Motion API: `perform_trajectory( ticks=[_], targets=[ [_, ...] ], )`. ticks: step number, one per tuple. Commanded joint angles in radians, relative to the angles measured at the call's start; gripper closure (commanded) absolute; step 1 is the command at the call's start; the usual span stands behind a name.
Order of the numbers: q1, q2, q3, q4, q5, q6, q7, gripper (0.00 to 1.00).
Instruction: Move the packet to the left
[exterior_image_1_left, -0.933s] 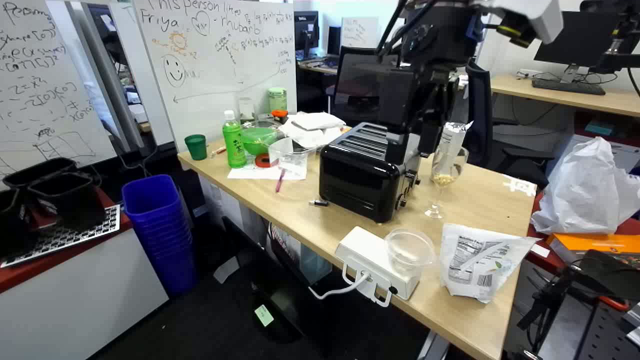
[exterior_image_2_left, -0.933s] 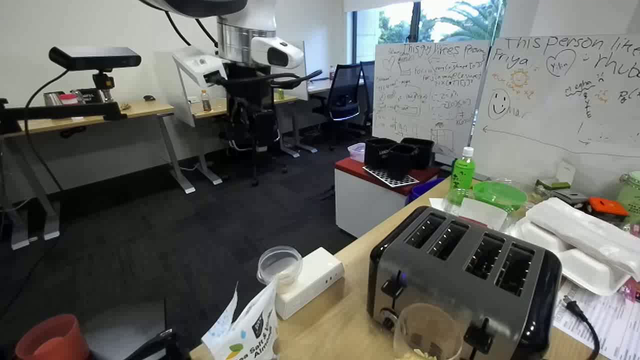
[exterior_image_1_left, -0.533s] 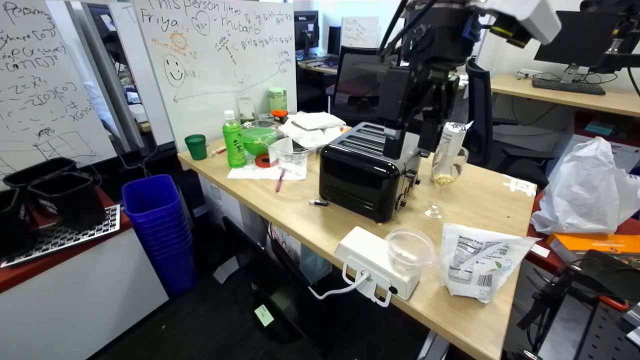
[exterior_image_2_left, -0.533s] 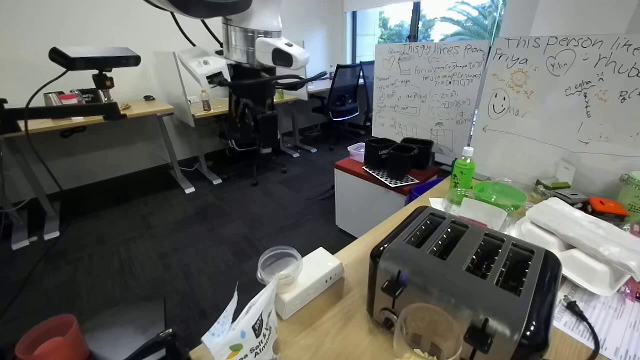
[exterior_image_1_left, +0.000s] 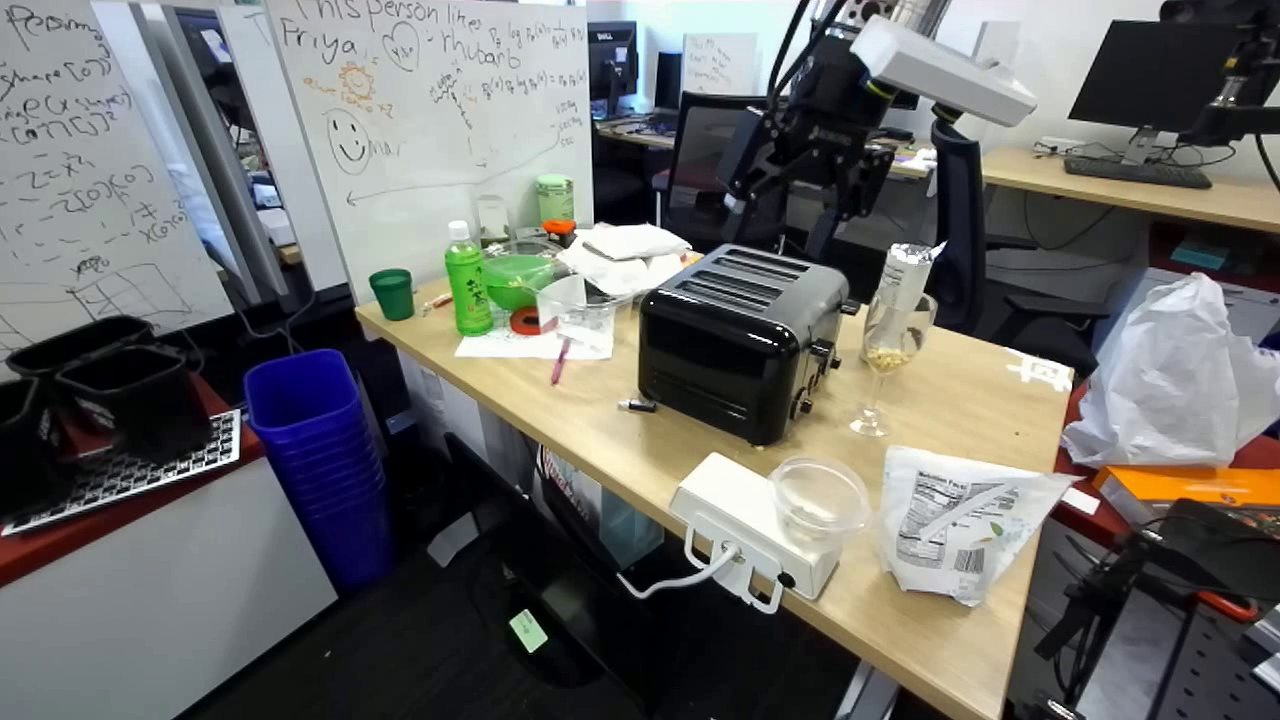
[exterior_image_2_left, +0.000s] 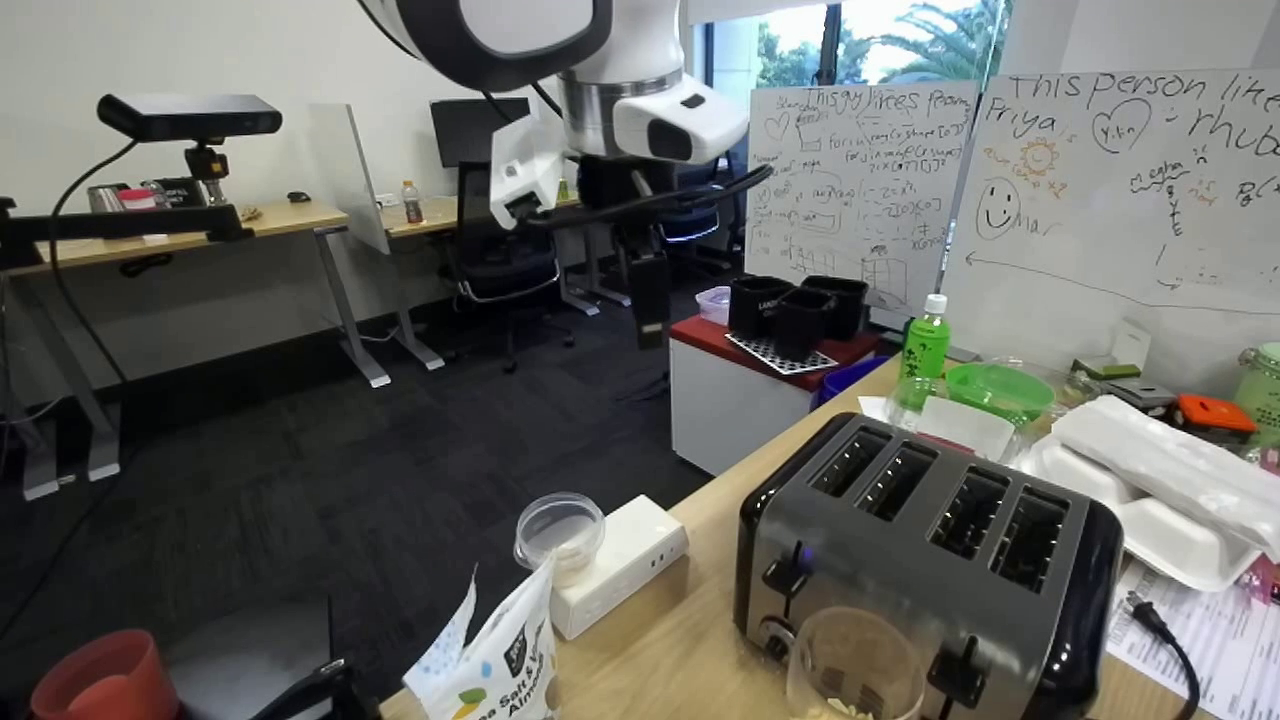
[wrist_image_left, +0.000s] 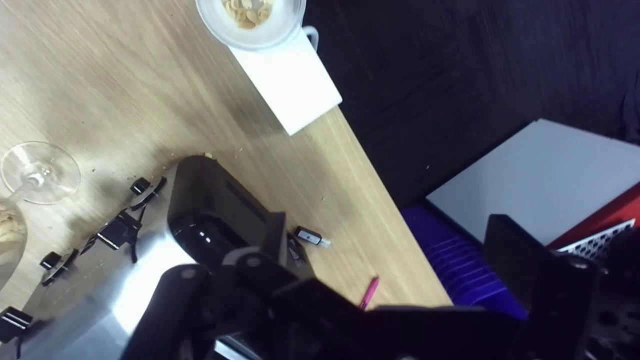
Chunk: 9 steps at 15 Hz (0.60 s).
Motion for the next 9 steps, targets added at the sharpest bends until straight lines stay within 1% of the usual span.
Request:
perform_trajectory(
  ticks=[1,2,5,9],
  targets=[
    [-0.032,0.039,-0.010,0.020,-0.014,0.082,0.150,0.00],
    [-0.022,0.020,-0.009,0.010,-0.004,0.049,0.076,0.00],
    [-0.030,0.030,-0.014,0.012,-0.006,0.073,0.125,0.00],
    [-0.029,0.030,-0.012,0.012,-0.006,0.074,0.134,0.00]
  ],
)
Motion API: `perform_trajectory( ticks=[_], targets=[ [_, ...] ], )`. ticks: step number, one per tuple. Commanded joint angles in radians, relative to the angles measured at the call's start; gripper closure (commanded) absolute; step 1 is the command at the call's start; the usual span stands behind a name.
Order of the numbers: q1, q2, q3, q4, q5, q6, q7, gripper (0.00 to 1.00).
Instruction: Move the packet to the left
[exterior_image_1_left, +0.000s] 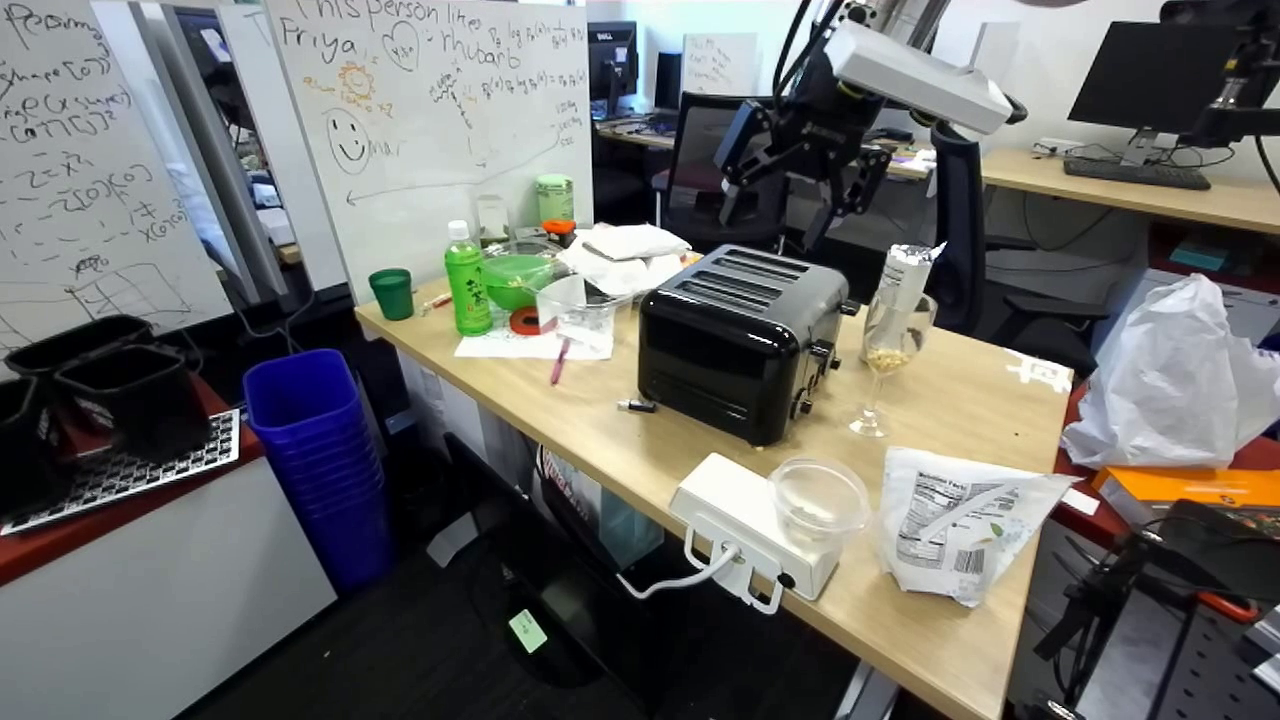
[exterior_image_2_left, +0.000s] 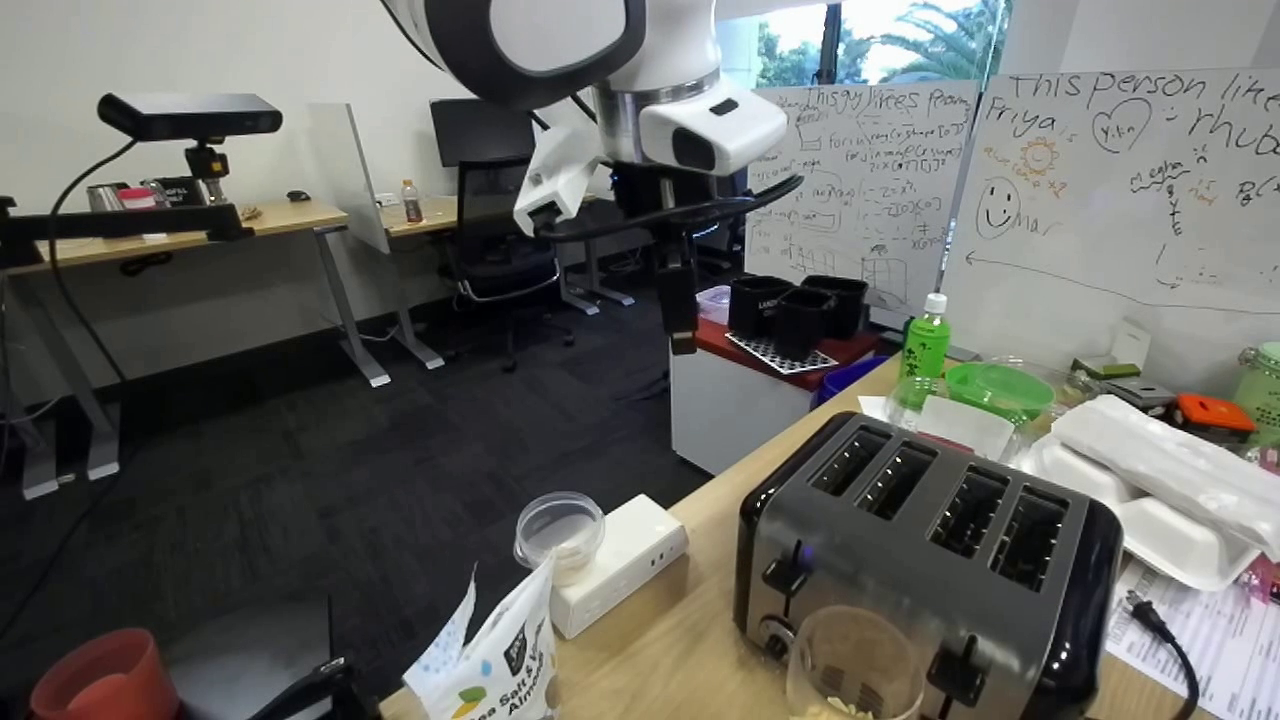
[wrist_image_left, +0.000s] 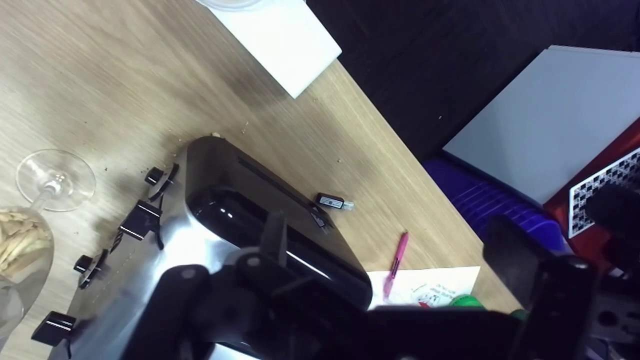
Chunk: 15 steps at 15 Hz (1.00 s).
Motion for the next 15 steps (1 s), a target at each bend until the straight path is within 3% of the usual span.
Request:
perform_trajectory(
  ticks=[1,2,4,8,11,15],
  targets=[
    [-0.003,0.000,0.003,0.001,0.000,-0.003,0.000,0.00],
    [-0.003,0.000,0.003,0.001,0.000,-0.003,0.000,0.00],
    [-0.022,0.026,-0.003,0.013,-0.071,0.072,0.121,0.00],
    [-0.073,0.099,-0.053,0.069,-0.285,0.211,0.383,0.00],
    [-0.091,0.184,-0.140,0.145,-0.505,0.238,0.622,0.00],
    [-0.061,0.305,-0.289,0.272,-0.749,0.223,0.933,0.00]
  ],
)
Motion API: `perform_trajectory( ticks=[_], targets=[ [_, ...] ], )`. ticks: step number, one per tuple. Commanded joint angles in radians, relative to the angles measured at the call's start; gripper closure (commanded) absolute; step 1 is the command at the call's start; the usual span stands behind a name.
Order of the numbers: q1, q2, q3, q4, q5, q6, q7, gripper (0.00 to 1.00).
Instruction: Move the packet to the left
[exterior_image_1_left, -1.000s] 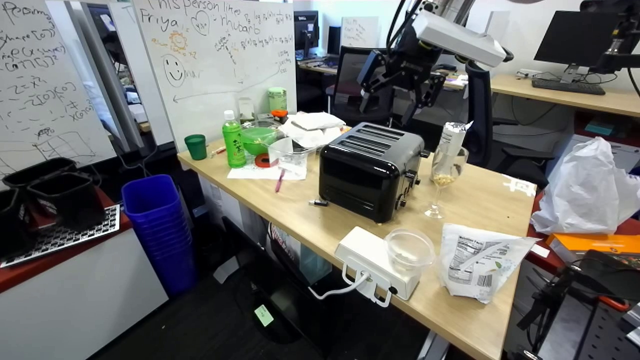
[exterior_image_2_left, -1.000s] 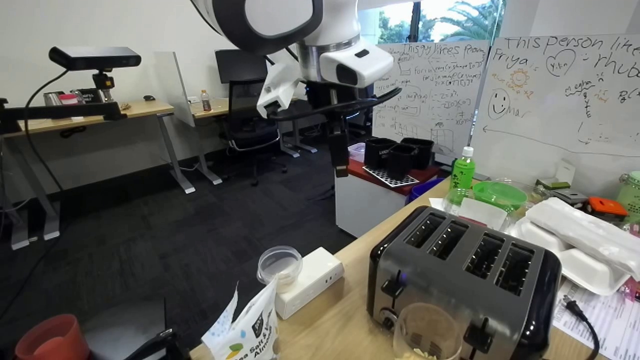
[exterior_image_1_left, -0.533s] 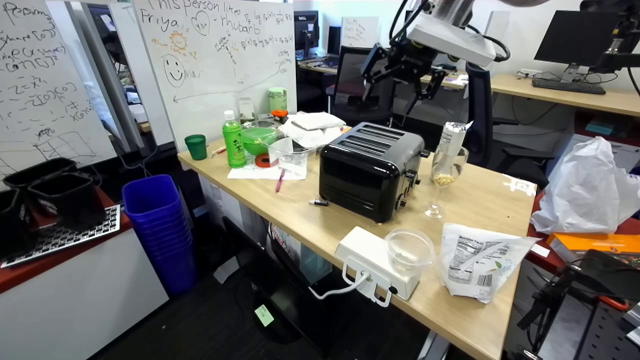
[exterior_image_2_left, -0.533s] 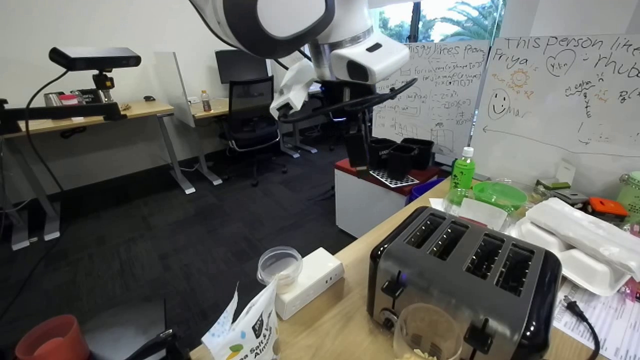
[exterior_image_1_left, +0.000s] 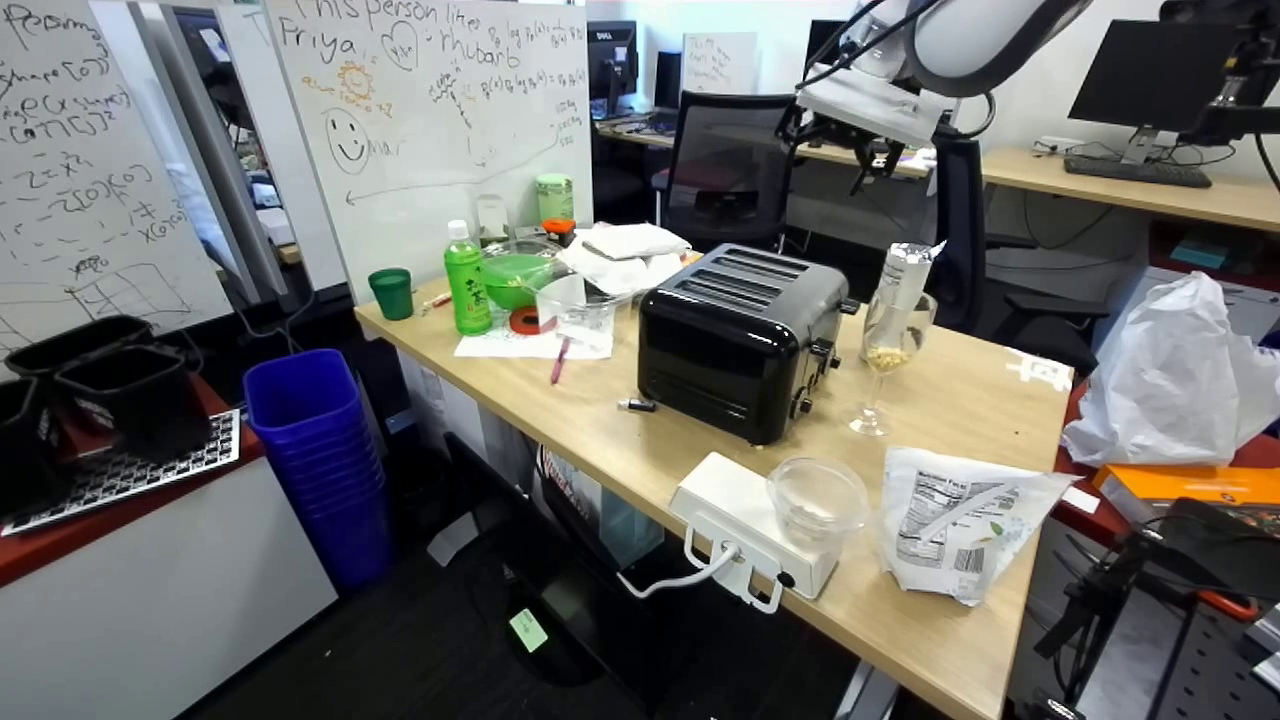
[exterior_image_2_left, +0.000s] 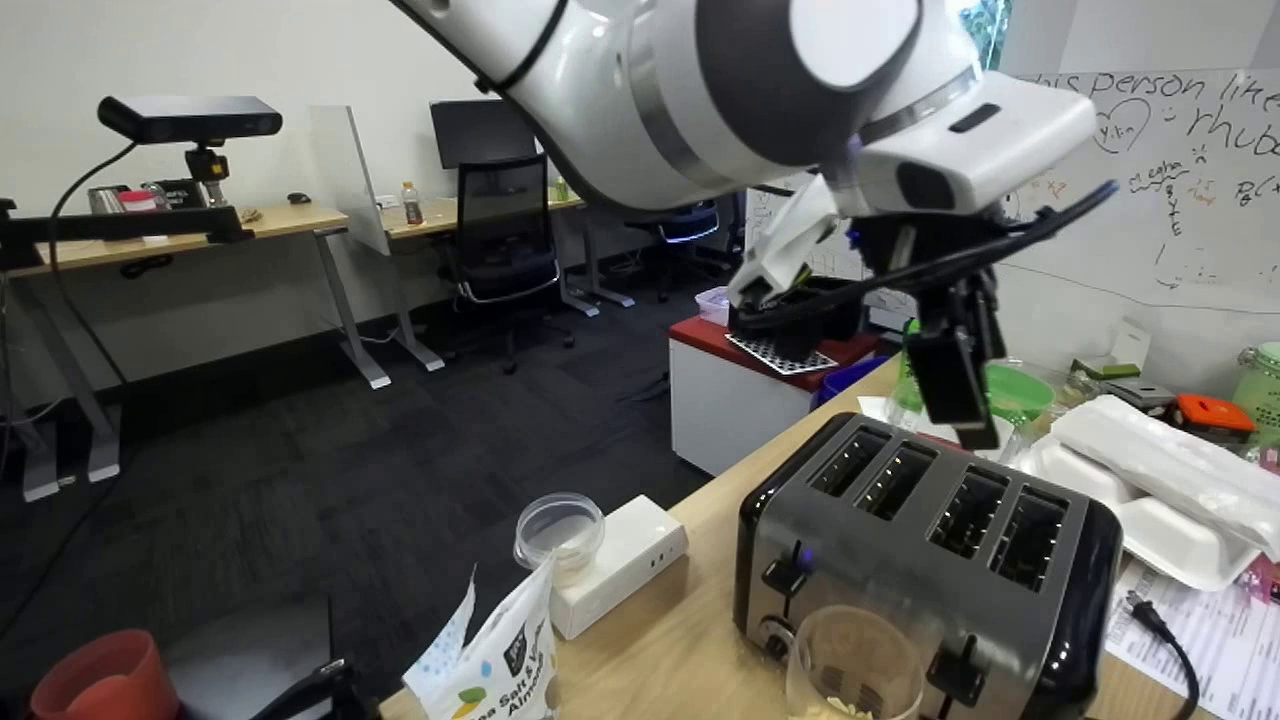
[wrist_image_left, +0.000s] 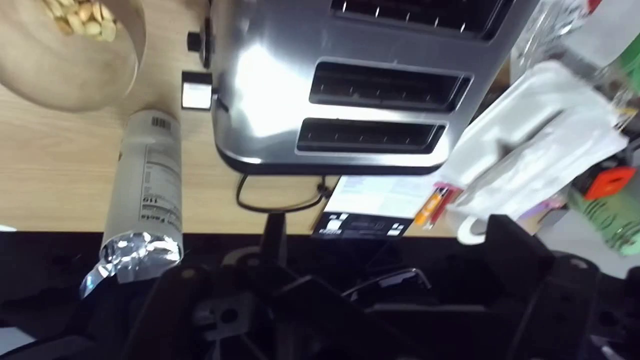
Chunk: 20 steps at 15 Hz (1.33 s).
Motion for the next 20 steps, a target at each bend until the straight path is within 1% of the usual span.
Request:
perform_trajectory(
  ticks=[1,3,5,6,7,8,10,14,16,18,20],
  targets=[
    [0.050,0.109,-0.110,0.122,-0.160,-0.030,0.261,0.00],
    [0.072,0.162,-0.167,0.180,-0.209,-0.074,0.384,0.00],
    [0.086,0.205,-0.206,0.223,-0.223,-0.140,0.478,0.00],
    [0.089,0.218,-0.213,0.239,-0.214,-0.177,0.516,0.00],
    [0.057,0.189,-0.183,0.193,-0.196,-0.107,0.432,0.00],
    [0.060,0.204,-0.189,0.211,-0.197,-0.133,0.462,0.00],
    [0.065,0.210,-0.192,0.223,-0.198,-0.146,0.484,0.00],
    [0.067,0.210,-0.192,0.227,-0.200,-0.160,0.492,0.00],
    [0.060,0.223,-0.194,0.243,-0.190,-0.186,0.488,0.00],
    [0.036,0.230,-0.183,0.250,-0.160,-0.213,0.451,0.00],
    [-0.004,0.242,-0.165,0.262,-0.087,-0.256,0.376,0.00]
  ],
)
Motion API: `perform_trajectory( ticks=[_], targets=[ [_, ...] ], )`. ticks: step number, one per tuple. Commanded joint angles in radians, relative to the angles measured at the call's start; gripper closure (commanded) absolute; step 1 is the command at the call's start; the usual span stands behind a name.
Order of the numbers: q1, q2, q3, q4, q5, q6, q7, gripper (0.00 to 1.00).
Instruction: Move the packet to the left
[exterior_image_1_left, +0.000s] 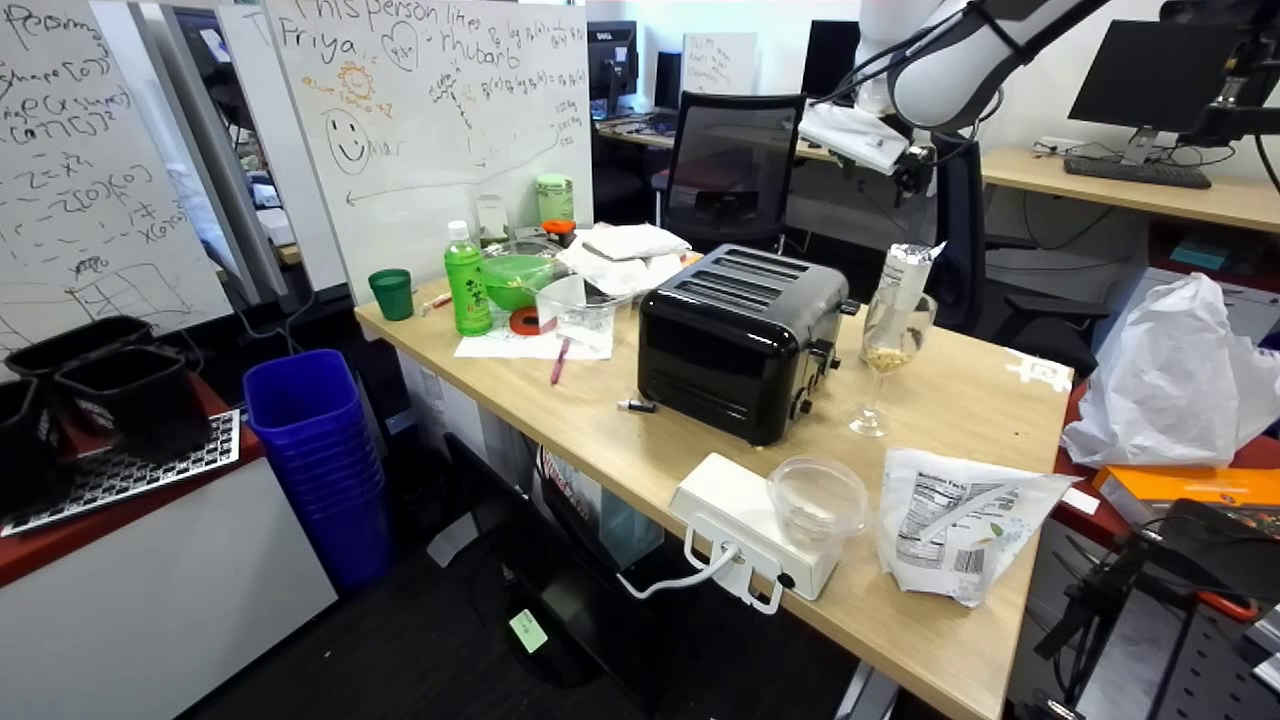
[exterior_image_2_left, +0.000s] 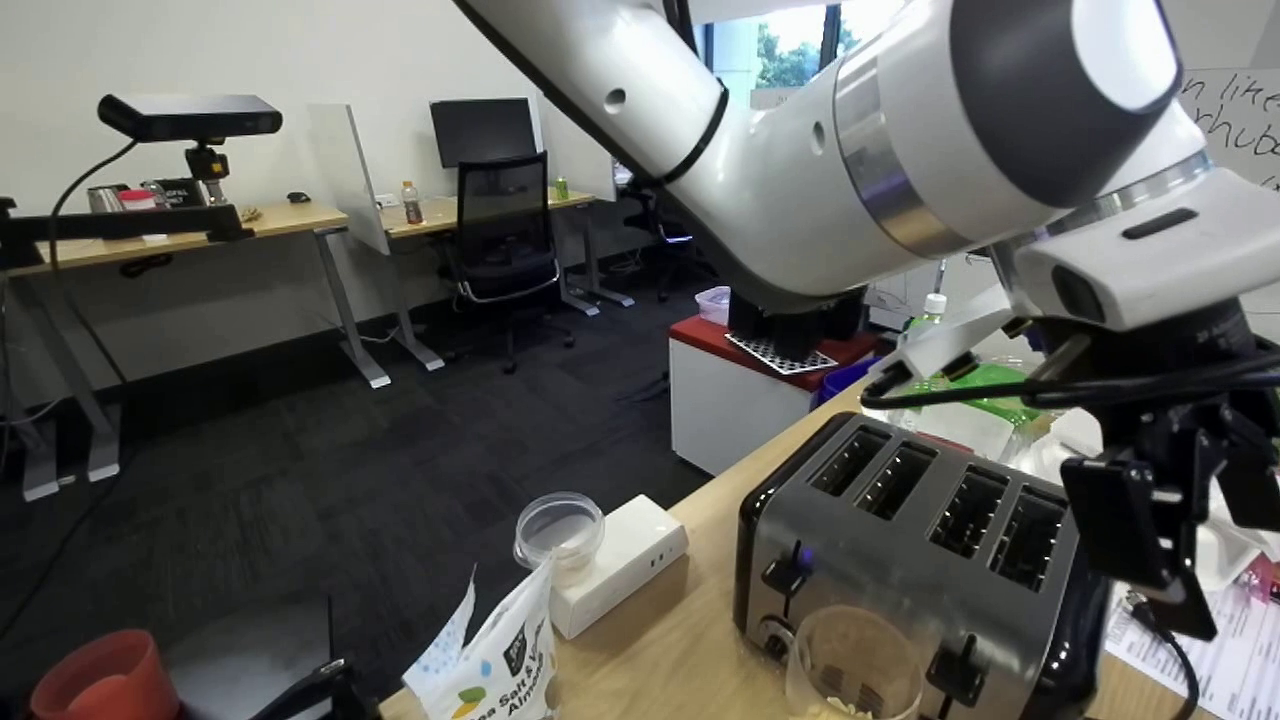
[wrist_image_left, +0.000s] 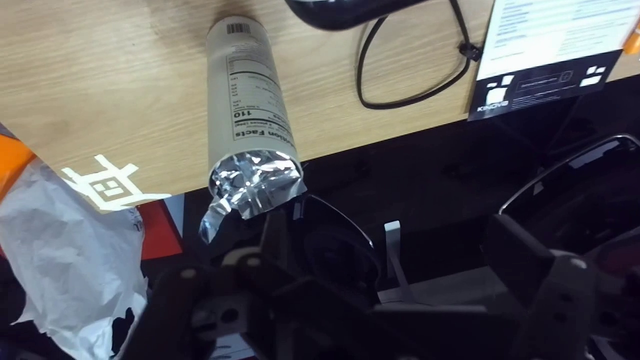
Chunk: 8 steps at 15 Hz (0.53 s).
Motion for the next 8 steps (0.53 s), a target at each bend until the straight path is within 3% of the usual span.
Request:
perform_trajectory(
  ticks=[1,5,8],
  targets=[
    [-0.076,0.032,0.045,0.048,0.132,-0.095,-0.141,0.00],
    [-0.154,0.069,0.064,0.110,0.322,-0.243,-0.318,0.00],
    [-0.184,0.122,0.073,0.177,0.420,-0.330,-0.381,0.00]
  ],
)
